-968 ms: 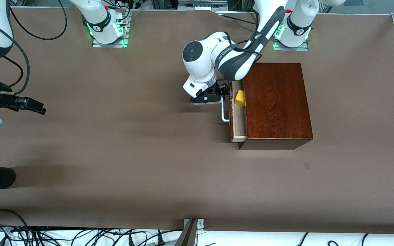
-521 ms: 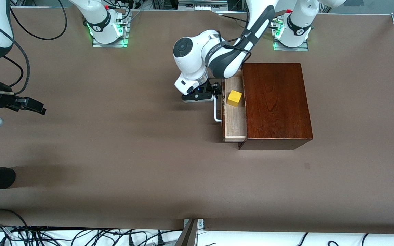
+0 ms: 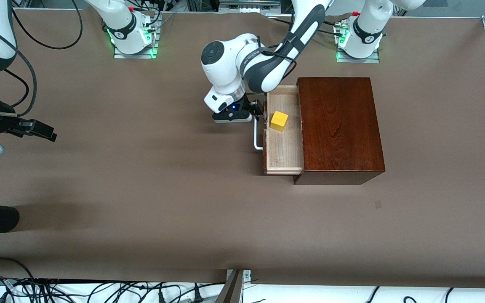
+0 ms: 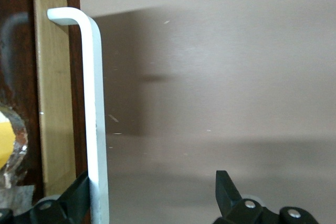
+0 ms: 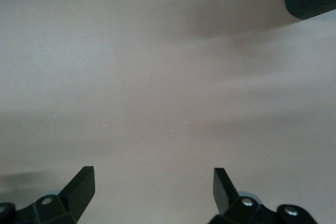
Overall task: Open drawer, take yellow block, close drawer
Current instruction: 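Pull the drawer open by its handle with the left gripper, then release the handle and raise the left gripper while the right gripper advances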
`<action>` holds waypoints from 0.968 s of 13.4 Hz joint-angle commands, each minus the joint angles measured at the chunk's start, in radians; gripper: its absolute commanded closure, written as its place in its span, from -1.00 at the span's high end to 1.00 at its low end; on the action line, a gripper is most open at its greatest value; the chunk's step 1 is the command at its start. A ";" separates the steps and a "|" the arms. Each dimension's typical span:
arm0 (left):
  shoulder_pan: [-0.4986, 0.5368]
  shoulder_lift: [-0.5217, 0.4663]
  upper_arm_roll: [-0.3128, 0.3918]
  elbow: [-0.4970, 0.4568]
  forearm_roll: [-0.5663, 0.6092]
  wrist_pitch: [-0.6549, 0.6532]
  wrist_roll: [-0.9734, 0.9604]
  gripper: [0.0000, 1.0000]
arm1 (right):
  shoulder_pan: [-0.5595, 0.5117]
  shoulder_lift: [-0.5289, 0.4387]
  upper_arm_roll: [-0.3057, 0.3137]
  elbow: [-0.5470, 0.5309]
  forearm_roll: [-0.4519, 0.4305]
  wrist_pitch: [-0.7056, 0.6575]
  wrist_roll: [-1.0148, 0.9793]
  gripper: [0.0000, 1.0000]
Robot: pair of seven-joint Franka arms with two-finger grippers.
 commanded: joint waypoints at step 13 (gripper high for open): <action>-0.011 -0.080 0.010 0.104 -0.038 -0.215 0.110 1.00 | 0.004 0.004 0.005 0.009 0.019 -0.004 -0.006 1.00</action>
